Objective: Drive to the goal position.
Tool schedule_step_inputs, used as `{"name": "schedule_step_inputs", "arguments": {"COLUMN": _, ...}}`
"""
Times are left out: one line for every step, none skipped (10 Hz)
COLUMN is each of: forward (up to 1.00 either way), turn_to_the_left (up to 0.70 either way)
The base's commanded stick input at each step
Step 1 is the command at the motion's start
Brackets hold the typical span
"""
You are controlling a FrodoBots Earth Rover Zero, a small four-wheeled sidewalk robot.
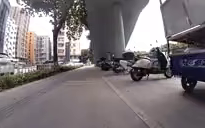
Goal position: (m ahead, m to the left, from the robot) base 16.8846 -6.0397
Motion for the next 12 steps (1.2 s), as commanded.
{"name": "schedule_step_inputs", "arguments": {"forward": 0.45, "turn_to_the_left": 0.0}}
{"name": "schedule_step_inputs", "arguments": {"forward": 0.45, "turn_to_the_left": 0.0}}
{"name": "schedule_step_inputs", "arguments": {"forward": 0.45, "turn_to_the_left": 0.0}}
{"name": "schedule_step_inputs", "arguments": {"forward": 0.45, "turn_to_the_left": 0.0}}
{"name": "schedule_step_inputs", "arguments": {"forward": 0.45, "turn_to_the_left": 0.0}}
{"name": "schedule_step_inputs", "arguments": {"forward": 0.45, "turn_to_the_left": 0.0}}
{"name": "schedule_step_inputs", "arguments": {"forward": 0.45, "turn_to_the_left": 0.0}}
{"name": "schedule_step_inputs", "arguments": {"forward": 0.45, "turn_to_the_left": 0.0}}
{"name": "schedule_step_inputs", "arguments": {"forward": 0.45, "turn_to_the_left": 0.0}}
{"name": "schedule_step_inputs", "arguments": {"forward": 0.45, "turn_to_the_left": 0.0}}
{"name": "schedule_step_inputs", "arguments": {"forward": 0.45, "turn_to_the_left": 0.0}}
{"name": "schedule_step_inputs", "arguments": {"forward": 0.45, "turn_to_the_left": 0.0}}
